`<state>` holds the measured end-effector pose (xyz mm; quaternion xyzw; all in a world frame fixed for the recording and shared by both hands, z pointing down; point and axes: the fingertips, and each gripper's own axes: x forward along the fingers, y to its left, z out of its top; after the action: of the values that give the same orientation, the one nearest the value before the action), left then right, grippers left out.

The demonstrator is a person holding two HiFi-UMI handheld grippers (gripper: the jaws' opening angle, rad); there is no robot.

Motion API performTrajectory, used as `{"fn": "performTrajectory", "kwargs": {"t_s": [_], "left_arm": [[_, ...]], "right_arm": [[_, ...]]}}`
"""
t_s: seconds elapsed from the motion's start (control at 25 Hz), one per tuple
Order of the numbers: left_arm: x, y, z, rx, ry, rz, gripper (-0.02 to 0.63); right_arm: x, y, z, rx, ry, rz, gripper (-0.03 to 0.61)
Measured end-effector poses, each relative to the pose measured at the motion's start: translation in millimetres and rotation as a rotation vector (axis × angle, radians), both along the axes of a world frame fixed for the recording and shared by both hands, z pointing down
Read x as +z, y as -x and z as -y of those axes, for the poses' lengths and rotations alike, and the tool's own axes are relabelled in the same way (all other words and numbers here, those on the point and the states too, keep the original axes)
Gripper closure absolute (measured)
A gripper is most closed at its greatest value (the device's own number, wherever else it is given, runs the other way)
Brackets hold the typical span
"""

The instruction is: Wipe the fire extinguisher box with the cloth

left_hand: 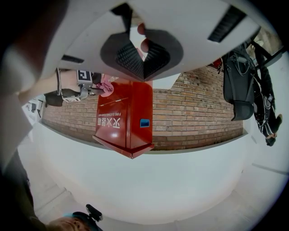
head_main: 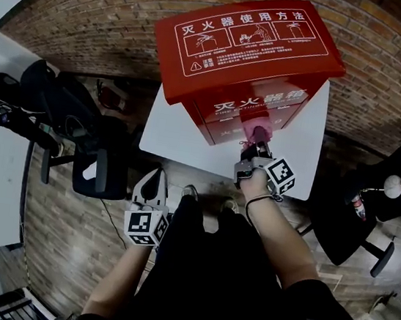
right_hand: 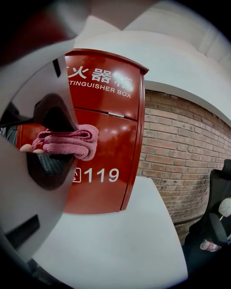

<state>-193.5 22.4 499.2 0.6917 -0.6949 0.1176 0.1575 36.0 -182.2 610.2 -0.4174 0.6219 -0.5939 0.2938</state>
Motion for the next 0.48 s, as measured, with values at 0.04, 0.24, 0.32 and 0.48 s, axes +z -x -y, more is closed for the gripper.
{"fn": "performTrajectory", "kwargs": {"t_s": [0.04, 0.24, 0.32, 0.48], "left_arm": [[0.2, 0.3, -0.4, -0.001, 0.000, 0.000, 0.586], [2.5, 2.5, -3.4, -0.008, 0.008, 0.000, 0.586], [3.8, 2.7, -4.4, -0.009, 0.011, -0.001, 0.586], [5.1, 3.4, -5.8, -0.010, 0.016, 0.000, 0.586]], "right_arm": [[3.7, 0.0, -0.2, 0.000, 0.006, -0.005, 0.471], [15.6, -0.3, -0.4, -0.002, 0.020, -0.027, 0.471], [22.5, -0.8, -0.9, -0.002, 0.036, -0.034, 0.471], [36.1, -0.7, -1.6, -0.001, 0.065, -0.043, 0.471]]}}
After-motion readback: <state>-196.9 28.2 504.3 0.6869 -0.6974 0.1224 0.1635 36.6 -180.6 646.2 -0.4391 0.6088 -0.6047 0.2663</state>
